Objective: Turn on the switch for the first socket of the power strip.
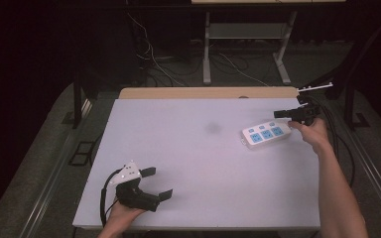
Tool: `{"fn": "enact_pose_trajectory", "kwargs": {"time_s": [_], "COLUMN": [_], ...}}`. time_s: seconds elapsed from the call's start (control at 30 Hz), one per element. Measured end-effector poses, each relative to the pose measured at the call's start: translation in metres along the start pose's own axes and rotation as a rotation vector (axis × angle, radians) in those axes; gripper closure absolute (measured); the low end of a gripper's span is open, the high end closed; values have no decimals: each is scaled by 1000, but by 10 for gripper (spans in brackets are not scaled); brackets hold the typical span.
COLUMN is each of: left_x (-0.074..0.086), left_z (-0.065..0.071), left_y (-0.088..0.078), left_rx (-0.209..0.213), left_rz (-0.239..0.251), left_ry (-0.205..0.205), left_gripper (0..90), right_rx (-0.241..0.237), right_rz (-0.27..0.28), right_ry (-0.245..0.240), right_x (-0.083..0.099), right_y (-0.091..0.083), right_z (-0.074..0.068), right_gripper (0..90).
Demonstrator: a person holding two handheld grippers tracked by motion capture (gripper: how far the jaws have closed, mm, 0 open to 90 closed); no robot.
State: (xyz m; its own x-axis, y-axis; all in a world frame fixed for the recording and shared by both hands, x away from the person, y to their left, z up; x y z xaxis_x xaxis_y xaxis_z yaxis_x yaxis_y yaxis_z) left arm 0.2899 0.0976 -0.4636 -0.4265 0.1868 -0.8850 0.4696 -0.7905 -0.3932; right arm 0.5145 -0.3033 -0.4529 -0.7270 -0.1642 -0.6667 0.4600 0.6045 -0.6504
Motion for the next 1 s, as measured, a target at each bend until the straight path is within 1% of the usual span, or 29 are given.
{"fn": "enact_pose_trajectory", "kwargs": {"time_s": [0.13,0.17,0.33,0.5,0.6,0.67,0.7,0.73,0.77,0.8,0.83,0.87,0.9,0.93,1.0], "left_x": [0,0,0,1,1,1,1,2,2,2,2,2,2,2,3], "left_z": [0,0,0,1,1,1,1,1,1,1,2,2,3,3,3], "left_y": [0,0,0,1,1,1,1,1,2,2,2,2,2,2,2], "left_rx": [0,0,1,3,3,3,3,3,4,4,5,7,8,10,9], "left_rz": [0,0,-2,-5,-6,-10,-10,-14,-16,-16,-16,-16,-17,-18,-21], "left_ry": [-2,-1,1,1,1,3,3,6,7,7,8,7,8,10,13], "left_gripper": [0,0,0,0,0,0,0,0,0,0,0,0,0,0,0], "right_rx": [5,3,3,0,17,51,51,78,84,66,66,59,55,48,50], "right_rz": [-20,-27,-57,-69,-88,-100,-100,-106,-111,-106,-106,-94,-83,-73,-70], "right_ry": [5,13,16,17,7,-5,-5,-15,-15,-12,-12,-8,-15,0,2], "right_x": [4,7,13,16,19,21,21,24,25,26,26,26,26,27,26], "right_y": [5,8,16,21,25,27,27,30,31,32,32,33,33,33,32], "right_z": [3,5,6,6,8,11,11,15,16,15,15,15,15,15,15], "right_gripper": [892,892,892,892,892,892,892,892,892,893,893,893,893,893,892]}}
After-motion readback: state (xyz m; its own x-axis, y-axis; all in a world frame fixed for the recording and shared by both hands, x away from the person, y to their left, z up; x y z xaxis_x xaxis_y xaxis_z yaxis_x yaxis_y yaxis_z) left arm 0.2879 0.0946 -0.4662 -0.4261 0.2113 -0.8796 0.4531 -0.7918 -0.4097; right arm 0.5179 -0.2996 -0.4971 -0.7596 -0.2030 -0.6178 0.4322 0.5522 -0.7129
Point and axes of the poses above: each handheld gripper's, and its own axes: y roughly forward along the jaws, x roughly out of its underside, z roughly to its right, the point moved 10 cm from there along y, roughly forward along the jaws, and after that the axes turned 1 degree about -y, right-handed, at the moved point
